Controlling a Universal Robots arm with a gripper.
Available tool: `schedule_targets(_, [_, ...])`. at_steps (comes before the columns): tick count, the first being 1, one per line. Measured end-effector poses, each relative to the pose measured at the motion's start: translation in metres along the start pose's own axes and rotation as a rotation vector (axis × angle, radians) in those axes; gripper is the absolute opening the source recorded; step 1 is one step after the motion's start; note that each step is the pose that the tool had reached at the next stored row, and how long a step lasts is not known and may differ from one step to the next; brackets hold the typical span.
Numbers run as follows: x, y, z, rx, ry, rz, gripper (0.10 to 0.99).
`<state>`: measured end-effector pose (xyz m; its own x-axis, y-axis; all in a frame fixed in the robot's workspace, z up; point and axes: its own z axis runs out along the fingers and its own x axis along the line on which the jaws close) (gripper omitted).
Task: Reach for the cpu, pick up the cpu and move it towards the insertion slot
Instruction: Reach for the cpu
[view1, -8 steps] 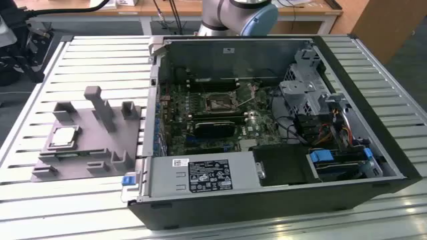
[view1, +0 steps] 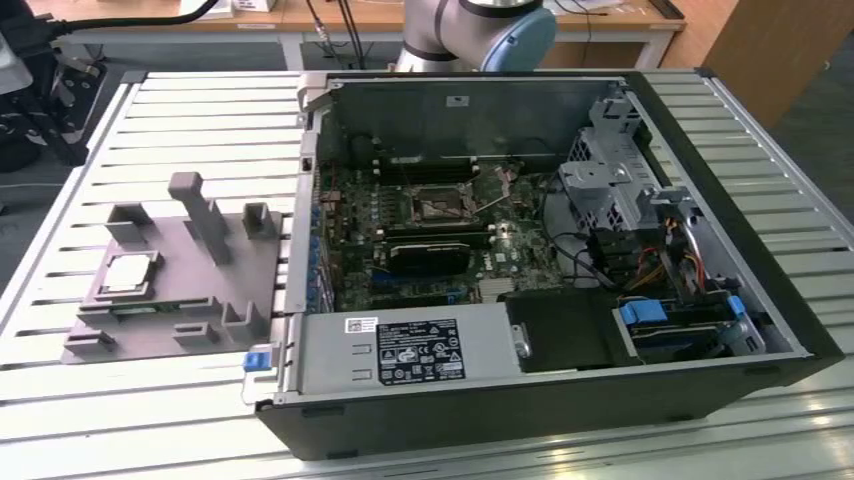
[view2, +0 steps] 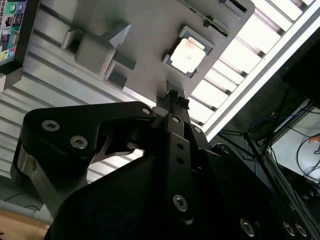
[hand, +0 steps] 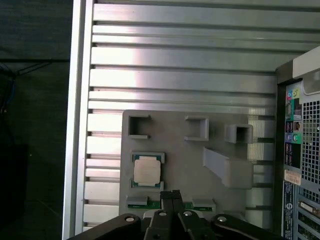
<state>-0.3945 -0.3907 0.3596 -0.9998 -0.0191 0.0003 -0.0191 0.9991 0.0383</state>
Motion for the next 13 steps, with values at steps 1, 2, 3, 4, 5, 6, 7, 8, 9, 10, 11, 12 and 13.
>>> schedule_targets(1, [0.0004, 0.0000, 0.0001, 0.000, 0.0001, 0.000, 0.106])
schedule_targets(2, [0.0008, 0.0000, 0.0003, 0.000, 0.0002, 0.000, 0.106])
schedule_targets(3, [0.0012, 0.0000, 0.0006, 0.000, 0.0000, 0.000, 0.106])
schedule_targets(4, [0.0018, 0.0000, 0.0006, 0.000, 0.0002, 0.000, 0.106])
schedule_targets(5, [0.0022, 0.0000, 0.0009, 0.000, 0.0001, 0.000, 0.106])
schedule_targets(6, [0.0025, 0.0000, 0.0012, 0.000, 0.0000, 0.000, 0.106])
schedule_targets(7, [0.0026, 0.0000, 0.0013, 0.000, 0.0000, 0.000, 0.106])
schedule_targets(8, [0.0027, 0.0000, 0.0013, 0.000, 0.0001, 0.000, 0.106])
schedule_targets(9, [0.0027, 0.0000, 0.0015, 0.000, 0.0002, 0.000, 0.106])
schedule_targets(10, [0.0028, 0.0000, 0.0018, 0.000, 0.0000, 0.000, 0.114])
schedule_targets(11, [0.0028, -0.0001, 0.0023, 0.000, -0.0002, 0.000, 0.114])
schedule_targets(12, [0.0029, -0.0001, 0.0032, 0.000, -0.0002, 0.000, 0.169])
schedule_targets(13, [0.0031, -0.0002, 0.0044, 0.000, -0.0001, 0.000, 0.169])
